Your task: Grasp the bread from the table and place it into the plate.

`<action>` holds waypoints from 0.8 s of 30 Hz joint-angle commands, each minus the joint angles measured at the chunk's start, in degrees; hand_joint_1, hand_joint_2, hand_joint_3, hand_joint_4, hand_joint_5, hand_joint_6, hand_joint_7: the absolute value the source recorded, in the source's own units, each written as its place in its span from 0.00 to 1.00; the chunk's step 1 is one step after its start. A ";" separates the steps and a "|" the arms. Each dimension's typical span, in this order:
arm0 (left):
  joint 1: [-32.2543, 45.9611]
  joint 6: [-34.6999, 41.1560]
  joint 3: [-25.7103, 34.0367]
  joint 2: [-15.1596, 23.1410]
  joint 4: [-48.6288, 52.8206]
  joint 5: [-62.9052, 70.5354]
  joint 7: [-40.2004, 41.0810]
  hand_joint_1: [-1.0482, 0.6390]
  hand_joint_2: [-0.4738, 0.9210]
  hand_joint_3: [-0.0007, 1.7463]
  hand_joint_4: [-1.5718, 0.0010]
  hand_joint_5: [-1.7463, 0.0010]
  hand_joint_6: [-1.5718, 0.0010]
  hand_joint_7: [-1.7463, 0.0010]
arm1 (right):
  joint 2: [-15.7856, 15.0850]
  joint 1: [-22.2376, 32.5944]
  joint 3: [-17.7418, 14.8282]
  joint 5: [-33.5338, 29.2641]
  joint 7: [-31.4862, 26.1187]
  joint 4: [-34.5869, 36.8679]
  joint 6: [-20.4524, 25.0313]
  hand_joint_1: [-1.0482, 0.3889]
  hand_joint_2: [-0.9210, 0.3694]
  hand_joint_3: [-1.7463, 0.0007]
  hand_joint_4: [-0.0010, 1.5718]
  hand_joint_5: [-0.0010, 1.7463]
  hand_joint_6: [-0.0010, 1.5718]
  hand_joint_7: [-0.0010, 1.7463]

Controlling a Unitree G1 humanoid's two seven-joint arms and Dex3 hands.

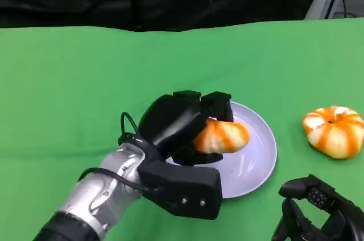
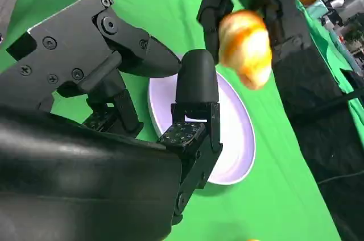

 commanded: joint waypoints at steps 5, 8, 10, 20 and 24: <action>-4.28 -3.09 -1.24 -1.36 12.47 1.75 6.14 0.56 1.00 0.20 0.60 0.00 0.64 0.06 | 0.15 0.45 -0.14 0.74 -0.29 -1.04 -0.27 0.62 0.34 0.34 0.60 0.89 0.55 0.77; -5.55 -3.80 -1.71 -1.63 16.30 2.42 8.49 0.55 1.00 0.19 0.63 0.00 0.67 0.05 | 0.07 0.54 -0.13 0.69 -0.13 -1.03 -0.36 0.62 0.34 0.34 0.60 0.90 0.55 0.77; -6.06 -4.36 -1.86 -1.79 18.05 2.33 9.62 0.54 1.00 0.19 0.64 0.00 0.67 0.06 | 0.24 0.59 -0.11 0.76 -0.24 -1.06 -0.33 0.62 0.33 0.35 0.60 0.89 0.55 0.77; -5.68 -0.81 -4.02 -0.38 19.23 4.52 7.69 0.05 1.00 0.33 1.00 1.00 0.85 1.00 | 0.57 0.50 0.03 0.35 -0.60 -0.30 -0.72 0.62 0.32 0.36 0.61 0.88 0.57 0.76; -5.16 -0.20 -4.42 0.60 18.57 3.86 5.07 0.02 1.00 0.35 1.00 1.00 0.88 1.00 | 0.31 0.55 0.04 0.74 0.14 0.15 -1.28 0.62 0.32 0.35 0.59 0.90 0.55 0.77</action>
